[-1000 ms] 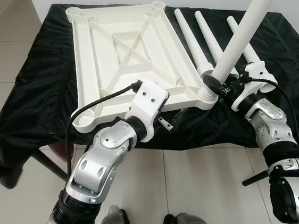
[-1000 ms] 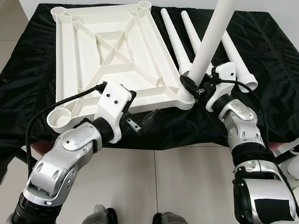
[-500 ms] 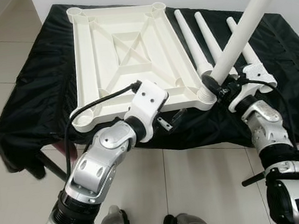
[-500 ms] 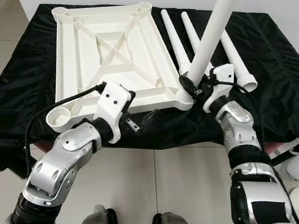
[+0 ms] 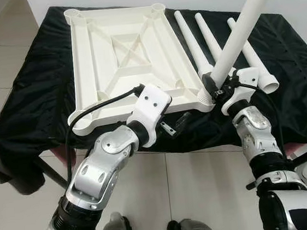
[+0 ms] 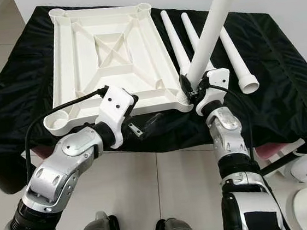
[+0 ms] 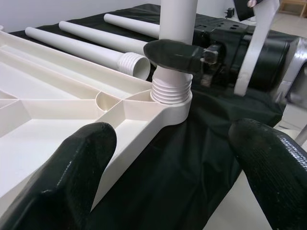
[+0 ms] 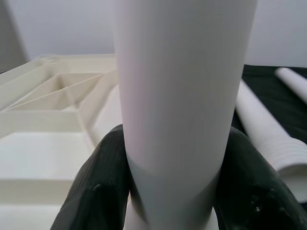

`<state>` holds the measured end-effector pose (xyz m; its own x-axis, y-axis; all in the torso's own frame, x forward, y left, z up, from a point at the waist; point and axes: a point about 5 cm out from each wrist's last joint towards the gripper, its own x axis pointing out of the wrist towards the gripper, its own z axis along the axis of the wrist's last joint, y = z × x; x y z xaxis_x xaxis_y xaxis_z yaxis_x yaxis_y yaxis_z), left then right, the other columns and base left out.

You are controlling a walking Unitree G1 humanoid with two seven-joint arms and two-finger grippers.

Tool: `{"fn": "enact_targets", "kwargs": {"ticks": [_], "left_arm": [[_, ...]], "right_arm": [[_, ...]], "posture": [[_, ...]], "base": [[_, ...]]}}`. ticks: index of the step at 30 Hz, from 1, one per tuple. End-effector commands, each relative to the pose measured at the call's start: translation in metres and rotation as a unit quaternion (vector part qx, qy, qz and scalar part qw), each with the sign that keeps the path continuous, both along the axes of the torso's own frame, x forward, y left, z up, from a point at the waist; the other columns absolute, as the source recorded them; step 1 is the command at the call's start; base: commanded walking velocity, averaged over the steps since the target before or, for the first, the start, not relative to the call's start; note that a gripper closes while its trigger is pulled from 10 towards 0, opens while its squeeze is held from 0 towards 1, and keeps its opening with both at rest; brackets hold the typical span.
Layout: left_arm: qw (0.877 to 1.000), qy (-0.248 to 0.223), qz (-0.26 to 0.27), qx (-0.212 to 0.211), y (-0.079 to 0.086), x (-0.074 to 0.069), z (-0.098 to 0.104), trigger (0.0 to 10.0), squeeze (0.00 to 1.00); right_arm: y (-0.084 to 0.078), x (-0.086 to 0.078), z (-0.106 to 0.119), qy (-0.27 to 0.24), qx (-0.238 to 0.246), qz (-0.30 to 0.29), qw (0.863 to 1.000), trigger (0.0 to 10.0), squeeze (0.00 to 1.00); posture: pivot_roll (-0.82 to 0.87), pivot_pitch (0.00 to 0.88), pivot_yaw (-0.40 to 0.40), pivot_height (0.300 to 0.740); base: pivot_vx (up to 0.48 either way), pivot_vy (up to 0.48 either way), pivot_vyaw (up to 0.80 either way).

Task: Building children table

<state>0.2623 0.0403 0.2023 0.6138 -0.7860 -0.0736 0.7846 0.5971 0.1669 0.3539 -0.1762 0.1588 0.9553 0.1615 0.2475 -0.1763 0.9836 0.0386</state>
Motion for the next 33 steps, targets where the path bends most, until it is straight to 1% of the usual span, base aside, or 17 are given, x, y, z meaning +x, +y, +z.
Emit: {"fn": "enact_targets", "kwargs": {"ticks": [1, 5, 8, 9, 11, 13, 15, 16, 17, 19, 20, 23, 28, 29, 31, 32, 33], "left_arm": [[1.000, 0.002, -0.012, -0.003, -0.002, -0.002, 0.001, 10.0, 0.00], [1.000, 0.001, -0.011, -0.003, -0.002, -0.002, 0.001, 10.0, 0.00], [1.000, 0.000, -0.011, -0.003, -0.001, -0.001, 0.002, 10.0, 0.00], [1.000, 0.000, -0.011, -0.003, -0.001, -0.001, 0.002, 10.0, 0.00], [1.000, 0.000, -0.012, -0.003, -0.001, 0.000, 0.002, 10.0, 0.00], [1.000, 0.000, -0.012, -0.003, -0.001, 0.000, 0.002, 10.0, 0.00], [1.000, 0.001, -0.014, -0.003, -0.001, 0.000, 0.002, 10.0, 0.00], [1.000, 0.001, -0.014, -0.003, -0.001, 0.000, 0.002, 10.0, 0.00], [1.000, 0.000, -0.015, -0.002, -0.001, 0.000, 0.002, 10.0, 0.00], [1.000, 0.000, -0.015, -0.002, -0.001, 0.000, 0.002, 10.0, 0.00], [1.000, 0.001, -0.015, -0.002, -0.001, 0.000, 0.002, 10.0, 0.00], [1.000, 0.000, -0.014, -0.002, -0.001, 0.000, 0.002, 10.0, 0.00], [1.000, -0.001, -0.013, -0.002, -0.001, 0.000, 0.002, 10.0, 0.00], [1.000, -0.001, -0.013, -0.002, -0.001, 0.000, 0.002, 10.0, 0.00], [1.000, -0.001, -0.013, -0.002, -0.001, 0.000, 0.002, 10.0, 0.00], [1.000, -0.002, -0.012, -0.002, -0.001, 0.000, 0.002, 10.0, 0.00], [1.000, -0.002, -0.012, -0.002, -0.001, 0.000, 0.002, 10.0, 0.00]], "right_arm": [[0.005, -0.003, -0.014, 0.031, 0.003, -0.017, 0.999, 10.0, 0.00], [0.008, -0.003, -0.014, 0.029, 0.004, -0.024, 0.999, 10.0, 0.00], [0.017, -0.004, -0.017, 0.039, 0.018, -0.080, 0.996, 10.0, 0.00], [0.017, -0.004, -0.017, 0.039, 0.018, -0.080, 0.996, 10.0, 0.00], [0.023, -0.005, -0.017, 0.039, 0.026, -0.111, 0.993, 10.0, 0.00], [0.023, -0.005, -0.017, 0.039, 0.026, -0.111, 0.993, 10.0, 0.00], [0.027, -0.004, -0.021, 0.052, 0.023, -0.152, 0.987, 10.0, 0.00], [0.027, -0.004, -0.021, 0.052, 0.023, -0.152, 0.987, 10.0, 0.00], [0.029, -0.005, -0.023, 0.059, 0.026, -0.176, 0.982, 10.0, 0.00], [0.029, -0.005, -0.023, 0.059, 0.026, -0.176, 0.982, 10.0, 0.00], [0.031, -0.004, -0.024, 0.063, 0.030, -0.185, 0.980, 10.0, 0.00], [0.036, -0.006, -0.024, 0.063, 0.038, -0.186, 0.980, 10.0, 0.00], [0.035, -0.006, -0.022, 0.057, 0.045, -0.177, 0.982, 10.0, 0.00], [0.034, -0.007, -0.020, 0.049, 0.052, -0.168, 0.983, 10.0, 1.00], [0.034, -0.007, -0.020, 0.049, 0.052, -0.168, 0.983, 10.0, 1.00], [0.035, -0.007, -0.018, 0.042, 0.068, -0.149, 0.986, 10.0, 1.00], [0.035, -0.007, -0.018, 0.042, 0.068, -0.149, 0.986, 10.0, 1.00]], "posture": [[0.11, 0.090, -0.082, 0.740], [0.11, 0.091, -0.082, 0.740], [0.11, 0.090, -0.079, 0.740], [0.11, 0.090, -0.079, 0.740], [0.11, 0.090, -0.076, 0.740], [0.11, 0.090, -0.076, 0.740], [0.10, 0.089, -0.072, 0.740], [0.10, 0.089, -0.072, 0.740], [0.10, 0.088, -0.073, 0.740], [0.10, 0.088, -0.073, 0.740], [0.11, 0.086, -0.073, 0.740], [0.11, 0.085, -0.074, 0.740], [0.11, 0.081, -0.075, 0.740], [0.11, 0.078, -0.076, 0.740], [0.11, 0.078, -0.076, 0.740], [0.12, 0.075, -0.078, 0.740], [0.12, 0.075, -0.078, 0.740]], "base": [[0.000, 0.000, 0.00], [0.000, 0.000, 0.00], [0.000, 0.000, 0.00], [0.000, 0.000, 0.00], [0.000, 0.000, 0.00], [0.000, 0.000, 0.00], [0.000, 0.000, 0.00], [0.000, 0.000, 0.00], [0.000, 0.000, 0.00], [0.000, 0.000, 0.00], [0.000, 0.000, 0.00], [0.000, 0.000, 0.00], [0.000, 0.000, 0.00], [0.000, 0.000, 0.00], [0.000, 0.000, 0.00], [0.000, 0.000, 0.00], [0.000, 0.000, 0.00]]}}
